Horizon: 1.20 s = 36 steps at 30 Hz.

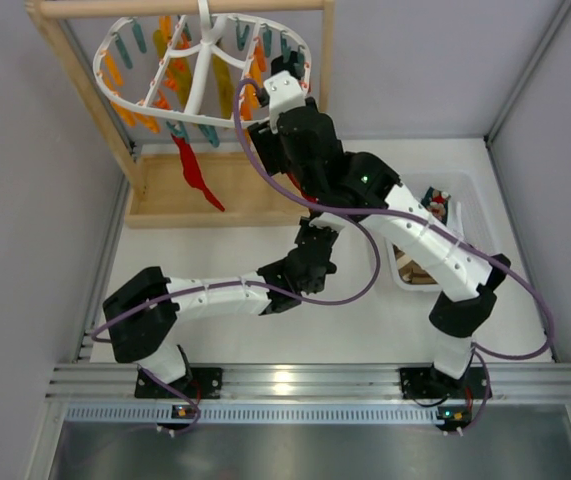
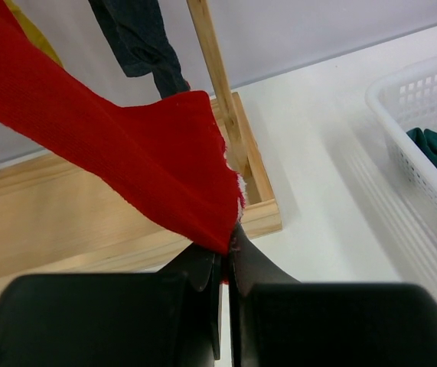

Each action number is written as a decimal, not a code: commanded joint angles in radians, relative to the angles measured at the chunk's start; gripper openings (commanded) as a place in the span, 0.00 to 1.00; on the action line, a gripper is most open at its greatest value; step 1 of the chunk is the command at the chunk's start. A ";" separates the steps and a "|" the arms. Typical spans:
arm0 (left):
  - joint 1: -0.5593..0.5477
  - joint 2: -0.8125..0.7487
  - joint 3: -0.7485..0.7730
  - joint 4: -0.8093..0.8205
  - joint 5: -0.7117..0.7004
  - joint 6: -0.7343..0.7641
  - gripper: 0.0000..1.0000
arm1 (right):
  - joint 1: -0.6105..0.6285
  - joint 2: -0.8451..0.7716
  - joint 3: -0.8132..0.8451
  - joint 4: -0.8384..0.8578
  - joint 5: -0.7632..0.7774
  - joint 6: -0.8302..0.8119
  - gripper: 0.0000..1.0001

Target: Remove the socks clipped to the hanger

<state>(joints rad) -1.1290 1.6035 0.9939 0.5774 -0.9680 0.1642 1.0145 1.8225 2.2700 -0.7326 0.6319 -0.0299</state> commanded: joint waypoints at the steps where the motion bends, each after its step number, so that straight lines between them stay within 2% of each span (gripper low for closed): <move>1: -0.014 0.000 0.038 0.052 -0.014 0.021 0.00 | 0.021 0.035 0.069 0.033 0.028 -0.062 0.67; 13: -0.026 -0.019 0.038 0.052 0.011 0.031 0.00 | 0.019 0.090 0.063 0.182 0.086 -0.107 0.60; 19: -0.037 -0.042 0.029 0.053 0.020 0.032 0.00 | 0.019 0.121 0.059 0.268 0.179 -0.134 0.59; 27: -0.040 -0.091 0.003 0.052 0.029 0.032 0.00 | 0.018 0.104 0.002 0.331 0.195 -0.123 0.49; 36: -0.040 -0.099 0.002 0.053 0.029 0.038 0.00 | 0.036 0.123 -0.010 0.346 0.198 -0.136 0.51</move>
<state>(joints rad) -1.1622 1.5448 0.9985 0.5785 -0.9474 0.1909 1.0317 1.9358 2.2566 -0.4496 0.8062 -0.1513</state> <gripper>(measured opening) 0.021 0.510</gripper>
